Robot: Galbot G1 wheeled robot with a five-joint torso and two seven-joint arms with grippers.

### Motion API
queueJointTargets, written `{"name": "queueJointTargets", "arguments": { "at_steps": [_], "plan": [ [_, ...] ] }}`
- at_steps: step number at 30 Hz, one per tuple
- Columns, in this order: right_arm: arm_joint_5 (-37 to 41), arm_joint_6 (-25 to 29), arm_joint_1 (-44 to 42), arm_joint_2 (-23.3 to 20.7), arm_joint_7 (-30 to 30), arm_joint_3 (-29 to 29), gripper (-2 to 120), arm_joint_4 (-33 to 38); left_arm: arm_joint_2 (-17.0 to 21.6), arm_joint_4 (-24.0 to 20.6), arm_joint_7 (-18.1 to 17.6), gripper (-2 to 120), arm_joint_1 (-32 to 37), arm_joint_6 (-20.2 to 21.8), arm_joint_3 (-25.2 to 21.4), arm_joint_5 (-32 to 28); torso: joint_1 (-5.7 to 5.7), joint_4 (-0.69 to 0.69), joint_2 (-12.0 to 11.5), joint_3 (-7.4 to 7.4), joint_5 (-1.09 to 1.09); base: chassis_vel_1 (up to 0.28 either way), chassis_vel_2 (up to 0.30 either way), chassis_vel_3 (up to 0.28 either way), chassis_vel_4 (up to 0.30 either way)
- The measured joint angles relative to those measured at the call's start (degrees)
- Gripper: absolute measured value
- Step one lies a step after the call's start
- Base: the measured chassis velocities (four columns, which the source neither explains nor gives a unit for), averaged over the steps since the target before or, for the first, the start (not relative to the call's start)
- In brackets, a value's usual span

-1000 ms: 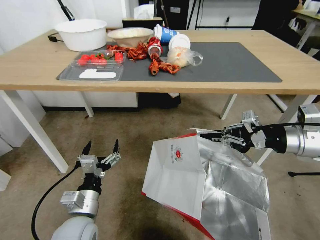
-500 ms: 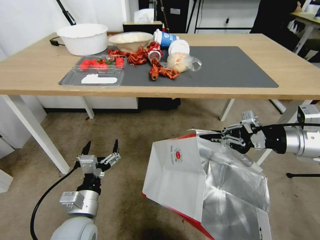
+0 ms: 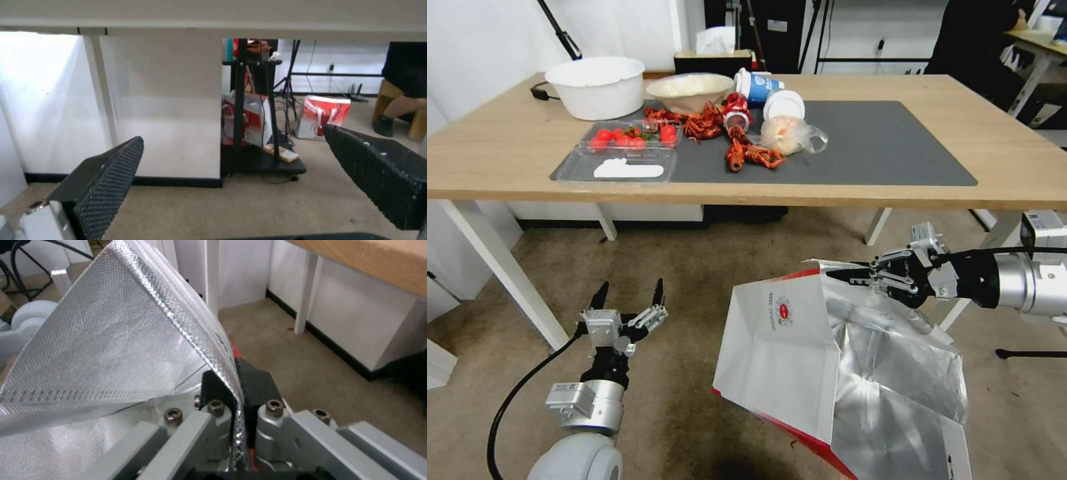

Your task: Pick up the food delivery bag from the floor and place it on the table.

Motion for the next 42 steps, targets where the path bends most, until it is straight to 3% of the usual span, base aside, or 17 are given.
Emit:
{"name": "queueJointTargets", "arguments": {
  "at_steps": [29, 34, 42],
  "plan": [
    [0.01, -0.18, 0.01, -1.08, -0.56, 0.4, 0, 0.04, 0.06, -0.49, 0.01, 100, 0.1, 0.15, -0.21, -0.25, 2.24, 0.0, 6.34, 4.11, 0.0, 0.0, 0.0, 0.0, 0.0],
    [-0.73, -0.6, -0.12, -1.6, -1.49, 0.4, 0, -0.45, 0.02, -0.51, 0.0, 100, 0.16, 0.09, -0.24, -0.29, 3.04, 0.0, 8.59, 5.56, 0.0, 0.0, 0.0, 0.0, 0.0],
    [-0.86, -0.78, -0.17, -1.82, -2.0, 0.45, 0, -0.69, 0.0, -0.45, -0.02, 100, 0.06, 0.08, -0.26, -0.32, 3.74, 0.0, 10.42, 6.69, 0.0, 0.0, 0.0, 0.0, 0.0]
  ]
}}
